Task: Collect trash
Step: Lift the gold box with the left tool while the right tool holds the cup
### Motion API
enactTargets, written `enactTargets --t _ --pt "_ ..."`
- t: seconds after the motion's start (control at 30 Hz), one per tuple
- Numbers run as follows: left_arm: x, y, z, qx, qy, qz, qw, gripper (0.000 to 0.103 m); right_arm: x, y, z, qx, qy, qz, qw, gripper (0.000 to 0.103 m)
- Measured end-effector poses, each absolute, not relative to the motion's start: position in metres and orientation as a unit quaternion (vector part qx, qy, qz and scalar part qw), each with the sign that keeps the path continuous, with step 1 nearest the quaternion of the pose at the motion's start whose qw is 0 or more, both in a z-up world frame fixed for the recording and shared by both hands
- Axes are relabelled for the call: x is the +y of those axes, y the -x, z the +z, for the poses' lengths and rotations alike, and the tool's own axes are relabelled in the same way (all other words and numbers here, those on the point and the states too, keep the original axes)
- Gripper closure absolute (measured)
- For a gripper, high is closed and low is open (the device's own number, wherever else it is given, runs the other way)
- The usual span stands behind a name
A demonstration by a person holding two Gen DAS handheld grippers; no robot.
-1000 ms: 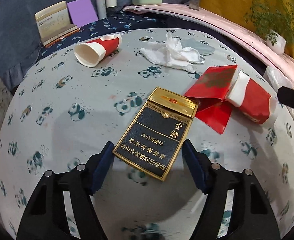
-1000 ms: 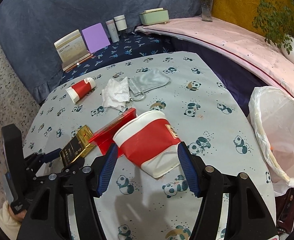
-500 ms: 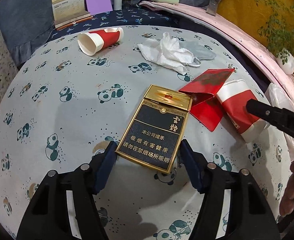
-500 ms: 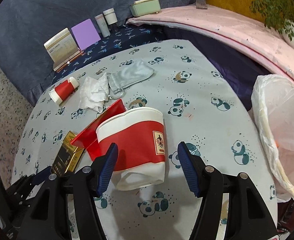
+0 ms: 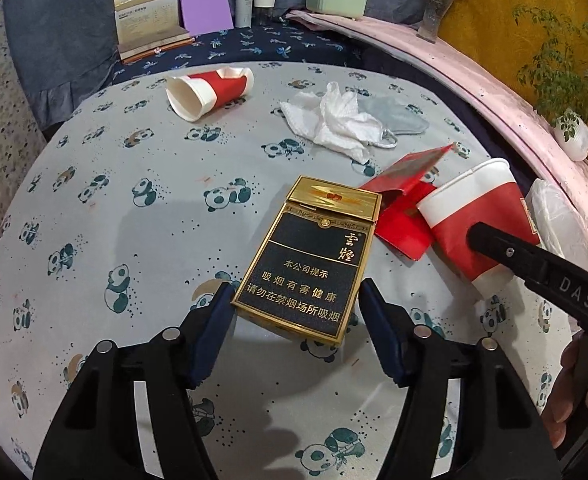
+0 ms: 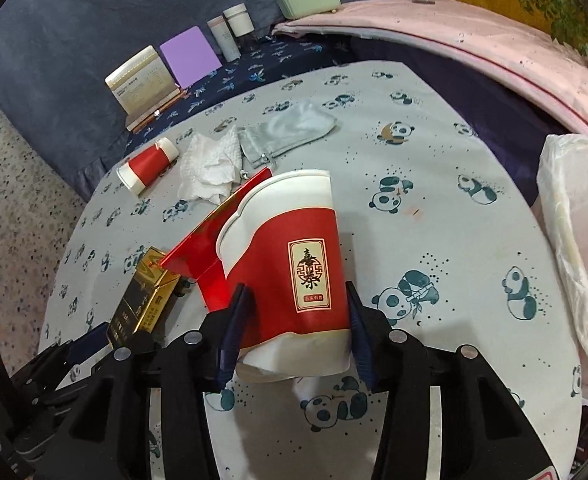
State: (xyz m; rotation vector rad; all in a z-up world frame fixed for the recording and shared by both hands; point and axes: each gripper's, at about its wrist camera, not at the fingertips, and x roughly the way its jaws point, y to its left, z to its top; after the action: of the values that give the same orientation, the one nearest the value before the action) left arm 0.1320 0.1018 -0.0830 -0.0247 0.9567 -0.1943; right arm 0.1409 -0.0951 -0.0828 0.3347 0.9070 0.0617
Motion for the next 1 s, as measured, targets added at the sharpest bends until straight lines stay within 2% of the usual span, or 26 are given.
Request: enactTargets --t 0.33,0.47,0.5,0.53,0.73,0.77,0.8,0.87,1.0 --pt "0.089 -0.112 -0.043 0.425 0.018 -0.113 0.898 0.043 -0.117 -0.113 -0.043 0.389 -0.17 0.009 0.905 0.058" --pt "0.076 -0.103 -0.03 0.413 0.013 -0.128 0.901 0.048 -0.129 -0.101 -0.03 0.373 -0.172 -0.002 0.912 0.058" --pt "0.072 -0.102 -0.028 0.411 0.011 -0.132 0.902 0.086 -0.132 -0.098 -0.028 0.37 -0.172 -0.004 0.913 0.058" --pt "0.068 -0.103 -0.028 0.419 0.005 -0.139 0.897 0.087 -0.135 -0.095 -0.026 0.366 -0.172 -0.008 0.914 0.058" --pt "0.051 -0.096 -0.036 0.433 0.003 -0.157 0.888 0.086 -0.154 -0.078 -0.025 0.361 -0.181 -0.022 0.915 0.058" --pt "0.051 -0.095 -0.039 0.436 0.005 -0.155 0.887 0.082 -0.156 -0.076 -0.026 0.361 -0.182 -0.025 0.914 0.058" --pt "0.051 -0.094 -0.042 0.44 0.009 -0.156 0.884 0.068 -0.159 -0.073 -0.027 0.362 -0.182 -0.027 0.914 0.058" --pt "0.05 -0.094 -0.049 0.445 0.014 -0.154 0.882 0.046 -0.164 -0.07 -0.031 0.365 -0.186 -0.031 0.912 0.058" --pt "0.042 -0.097 -0.064 0.455 -0.007 -0.147 0.878 0.045 -0.169 -0.068 -0.038 0.369 -0.193 -0.034 0.908 0.058"
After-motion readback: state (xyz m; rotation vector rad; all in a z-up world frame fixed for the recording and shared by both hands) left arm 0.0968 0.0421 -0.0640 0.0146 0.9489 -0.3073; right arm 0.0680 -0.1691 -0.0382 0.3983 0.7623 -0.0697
